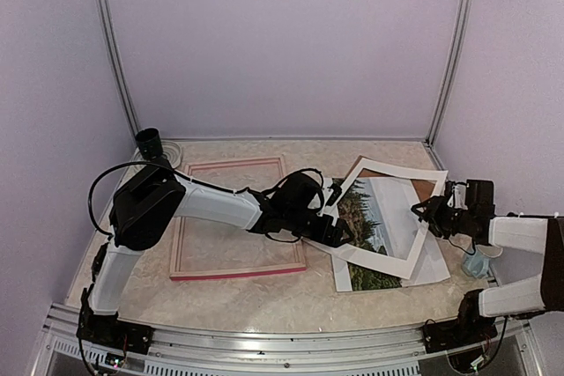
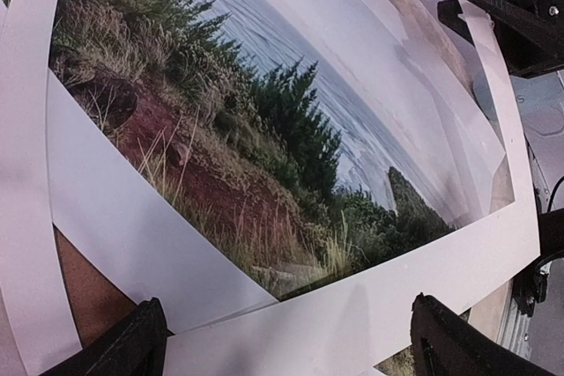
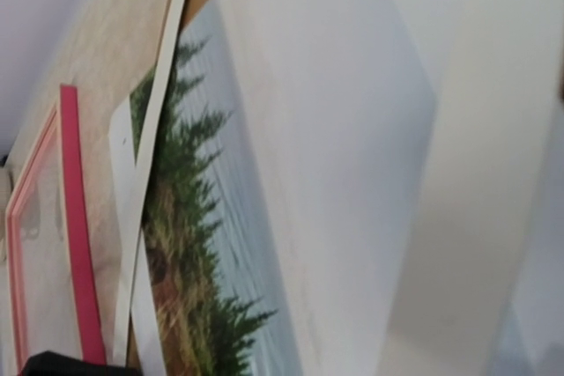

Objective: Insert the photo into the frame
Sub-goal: Pick up the mat board from the photo.

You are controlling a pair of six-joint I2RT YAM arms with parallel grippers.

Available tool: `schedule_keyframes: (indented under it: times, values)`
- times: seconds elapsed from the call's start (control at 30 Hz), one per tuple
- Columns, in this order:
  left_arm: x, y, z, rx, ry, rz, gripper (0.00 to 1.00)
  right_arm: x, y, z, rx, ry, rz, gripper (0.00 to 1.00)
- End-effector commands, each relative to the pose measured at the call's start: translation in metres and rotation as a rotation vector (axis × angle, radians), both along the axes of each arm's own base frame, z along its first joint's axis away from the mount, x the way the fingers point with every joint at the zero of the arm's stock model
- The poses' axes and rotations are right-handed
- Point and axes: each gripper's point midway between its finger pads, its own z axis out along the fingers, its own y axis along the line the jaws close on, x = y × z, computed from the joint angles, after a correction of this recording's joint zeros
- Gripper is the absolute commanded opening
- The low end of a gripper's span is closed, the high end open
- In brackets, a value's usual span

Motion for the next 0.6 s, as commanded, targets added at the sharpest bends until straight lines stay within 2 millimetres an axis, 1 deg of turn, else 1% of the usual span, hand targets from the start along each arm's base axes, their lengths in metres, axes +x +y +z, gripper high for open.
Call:
schedule_keyframes:
  times: [0.0,0.23,0.4,0.5,0.57]
  values:
    - [-0.006,-0.002,-0.01,0.01,0.038,-0.019,0.95,0.001,0.01,-0.003,0.051,-0.01,0.066,0.46]
    - [-0.006,-0.002,-0.01,0.009,0.042,-0.017,0.95,0.001,0.013,-0.007,0.038,0.024,0.115,0.45]
    - [-0.007,-0.002,-0.009,0.007,0.044,-0.018,0.95,0.002,0.016,-0.014,0.017,0.081,0.17,0.44]
    - [-0.006,-0.003,-0.009,0.006,0.045,-0.017,0.95,0.0,0.025,-0.018,0.059,0.098,0.219,0.39]
    - [-0.006,-0.002,-0.009,0.005,0.046,-0.016,0.95,-0.001,0.029,-0.022,0.093,0.11,0.233,0.39]
